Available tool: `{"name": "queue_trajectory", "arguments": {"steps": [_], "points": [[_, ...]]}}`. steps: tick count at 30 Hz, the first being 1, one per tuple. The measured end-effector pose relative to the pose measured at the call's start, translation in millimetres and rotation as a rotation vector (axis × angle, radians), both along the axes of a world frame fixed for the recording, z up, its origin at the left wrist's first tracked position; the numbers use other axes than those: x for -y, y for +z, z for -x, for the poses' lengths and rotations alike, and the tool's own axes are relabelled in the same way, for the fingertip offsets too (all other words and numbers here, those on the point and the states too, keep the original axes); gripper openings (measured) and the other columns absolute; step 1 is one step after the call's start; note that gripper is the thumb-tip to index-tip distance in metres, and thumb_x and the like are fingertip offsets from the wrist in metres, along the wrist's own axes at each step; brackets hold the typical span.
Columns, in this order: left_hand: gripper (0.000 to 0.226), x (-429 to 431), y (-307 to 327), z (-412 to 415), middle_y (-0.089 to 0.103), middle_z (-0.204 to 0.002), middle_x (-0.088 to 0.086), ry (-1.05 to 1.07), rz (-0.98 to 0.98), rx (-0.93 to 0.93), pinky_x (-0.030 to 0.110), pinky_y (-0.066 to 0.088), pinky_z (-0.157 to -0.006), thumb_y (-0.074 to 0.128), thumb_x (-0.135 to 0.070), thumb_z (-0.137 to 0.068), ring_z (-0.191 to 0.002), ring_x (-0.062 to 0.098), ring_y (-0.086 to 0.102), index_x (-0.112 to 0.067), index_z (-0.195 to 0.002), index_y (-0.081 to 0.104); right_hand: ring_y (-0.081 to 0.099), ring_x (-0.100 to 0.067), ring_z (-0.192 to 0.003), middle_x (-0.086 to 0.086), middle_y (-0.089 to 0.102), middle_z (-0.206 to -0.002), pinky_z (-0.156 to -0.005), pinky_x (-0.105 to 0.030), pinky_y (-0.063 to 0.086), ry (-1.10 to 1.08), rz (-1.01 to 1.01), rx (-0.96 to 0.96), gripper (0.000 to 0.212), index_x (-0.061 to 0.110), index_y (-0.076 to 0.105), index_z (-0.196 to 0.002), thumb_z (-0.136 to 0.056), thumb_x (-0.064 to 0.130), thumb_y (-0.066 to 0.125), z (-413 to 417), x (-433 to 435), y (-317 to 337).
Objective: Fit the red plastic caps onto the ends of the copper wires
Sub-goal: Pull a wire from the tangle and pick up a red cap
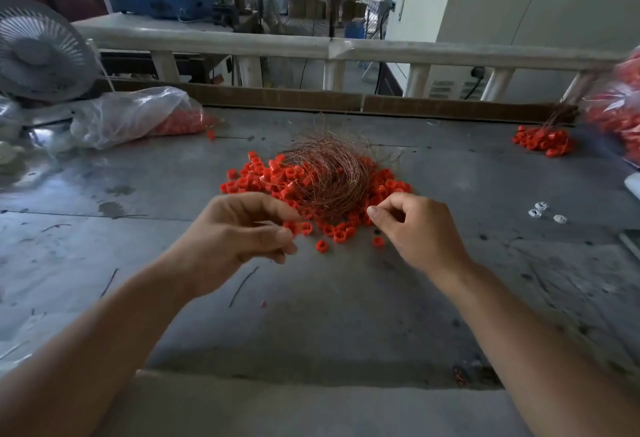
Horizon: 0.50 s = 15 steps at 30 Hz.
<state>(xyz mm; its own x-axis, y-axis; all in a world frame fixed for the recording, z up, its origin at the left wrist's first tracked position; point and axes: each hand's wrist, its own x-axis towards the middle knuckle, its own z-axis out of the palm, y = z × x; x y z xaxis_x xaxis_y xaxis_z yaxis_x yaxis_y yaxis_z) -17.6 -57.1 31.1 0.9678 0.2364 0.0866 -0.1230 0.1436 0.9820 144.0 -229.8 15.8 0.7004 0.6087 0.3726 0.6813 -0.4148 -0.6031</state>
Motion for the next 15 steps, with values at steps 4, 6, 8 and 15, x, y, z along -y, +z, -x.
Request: {"name": "queue_trajectory", "arguments": {"steps": [4, 6, 8, 15], "points": [[0.028, 12, -6, -3, 0.069, -0.07, 0.007, -0.026, -0.093, -0.048, 0.022, 0.054, -0.058, 0.088, -0.009, -0.047, -0.063, 0.015, 0.068, -0.014, -0.07, 0.073, 0.059, -0.015, -0.082, -0.002, 0.067, -0.088, -0.073, -0.019, 0.039, 0.039, -0.053, 0.15, 0.015, 0.012, 0.07, -0.095, -0.081, 0.014, 0.066, 12, -15, 4], [0.024, 11, -7, -3, 0.07, -0.072, 0.005, -0.012, -0.092, -0.036, 0.022, 0.055, -0.06, 0.081, -0.006, -0.051, -0.065, 0.015, 0.068, -0.016, -0.071, 0.073, 0.055, -0.016, -0.088, -0.005, 0.065, -0.096, -0.075, -0.014, 0.031, 0.053, -0.016, 0.264, 0.026, 0.012, 0.068, -0.105, -0.079, 0.013, 0.068, 15, -24, 7], [0.025, 10, -8, -3, 0.07, -0.073, 0.004, -0.013, -0.114, -0.03, 0.022, 0.055, -0.062, 0.081, -0.005, -0.052, -0.068, 0.015, 0.069, -0.018, -0.072, 0.073, 0.052, -0.023, -0.097, -0.007, 0.063, -0.104, -0.081, -0.015, 0.027, 0.085, 0.055, 0.357, 0.034, 0.012, 0.065, -0.112, -0.078, 0.011, 0.068, 14, -33, 10], [0.021, 10, -12, -3, 0.07, -0.073, 0.004, 0.0, -0.183, -0.073, 0.021, 0.053, -0.063, 0.075, -0.018, -0.053, -0.069, 0.016, 0.068, -0.023, -0.072, 0.073, 0.063, -0.027, -0.087, -0.007, 0.072, -0.089, -0.077, -0.031, 0.036, 0.119, 0.047, 0.422, 0.01, 0.009, 0.074, -0.083, -0.074, 0.006, 0.07, 16, -34, 10]]}}
